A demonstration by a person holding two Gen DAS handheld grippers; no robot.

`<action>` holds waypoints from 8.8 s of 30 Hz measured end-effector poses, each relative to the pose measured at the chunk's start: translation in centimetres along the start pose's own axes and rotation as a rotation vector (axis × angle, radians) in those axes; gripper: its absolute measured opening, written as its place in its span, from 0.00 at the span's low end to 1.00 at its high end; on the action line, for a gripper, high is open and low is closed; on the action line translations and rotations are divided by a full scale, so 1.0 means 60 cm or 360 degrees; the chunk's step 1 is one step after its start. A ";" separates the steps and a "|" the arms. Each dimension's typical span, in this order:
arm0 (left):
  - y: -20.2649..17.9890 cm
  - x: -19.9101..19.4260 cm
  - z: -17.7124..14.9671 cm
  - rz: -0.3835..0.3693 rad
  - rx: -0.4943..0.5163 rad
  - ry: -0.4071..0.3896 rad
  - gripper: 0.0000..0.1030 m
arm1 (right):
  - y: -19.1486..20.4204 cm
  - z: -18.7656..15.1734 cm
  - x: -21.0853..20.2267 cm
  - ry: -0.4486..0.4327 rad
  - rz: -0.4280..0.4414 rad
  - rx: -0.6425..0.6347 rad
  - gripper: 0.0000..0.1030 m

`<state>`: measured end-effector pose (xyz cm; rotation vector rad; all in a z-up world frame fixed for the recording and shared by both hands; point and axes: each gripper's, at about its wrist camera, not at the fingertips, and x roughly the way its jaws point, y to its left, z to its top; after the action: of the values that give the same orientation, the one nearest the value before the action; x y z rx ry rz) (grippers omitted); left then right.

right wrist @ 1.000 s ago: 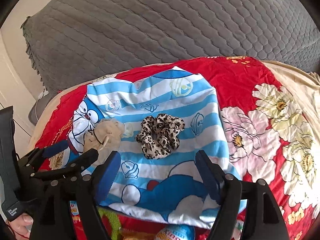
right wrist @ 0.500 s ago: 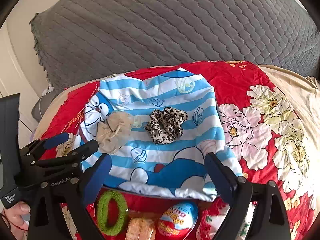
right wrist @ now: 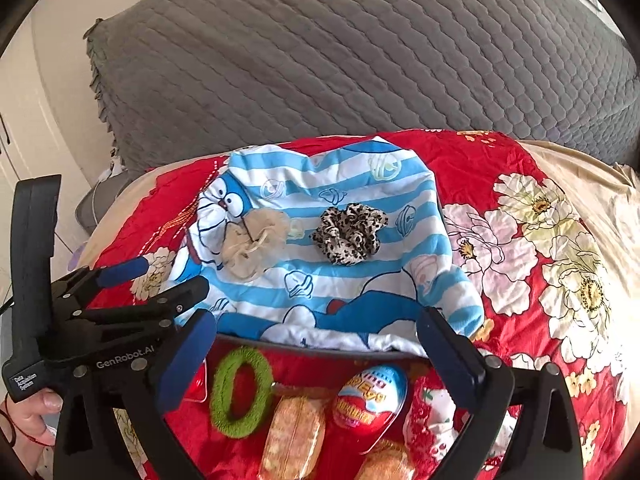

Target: Organize objects

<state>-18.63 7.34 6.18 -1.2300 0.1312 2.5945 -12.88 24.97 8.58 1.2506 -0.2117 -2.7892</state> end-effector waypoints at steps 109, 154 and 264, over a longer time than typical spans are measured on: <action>-0.109 -0.006 -0.184 -0.0343 0.0146 0.0086 0.85 | -0.050 -0.230 -0.047 0.0261 -0.0498 0.0269 0.95; -0.075 0.023 -0.198 -0.0432 0.0011 0.0132 0.24 | -0.049 -0.226 -0.016 0.0326 -0.0362 0.0249 0.38; -0.053 -0.154 -0.121 -0.0223 -0.0104 -0.0230 0.23 | 0.034 -0.092 -0.128 -0.0223 -0.0149 -0.0045 0.38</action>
<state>-6.75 7.15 8.81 -1.0281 -0.0662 2.5715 -3.65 23.40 10.92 1.0869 -0.1245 -2.9511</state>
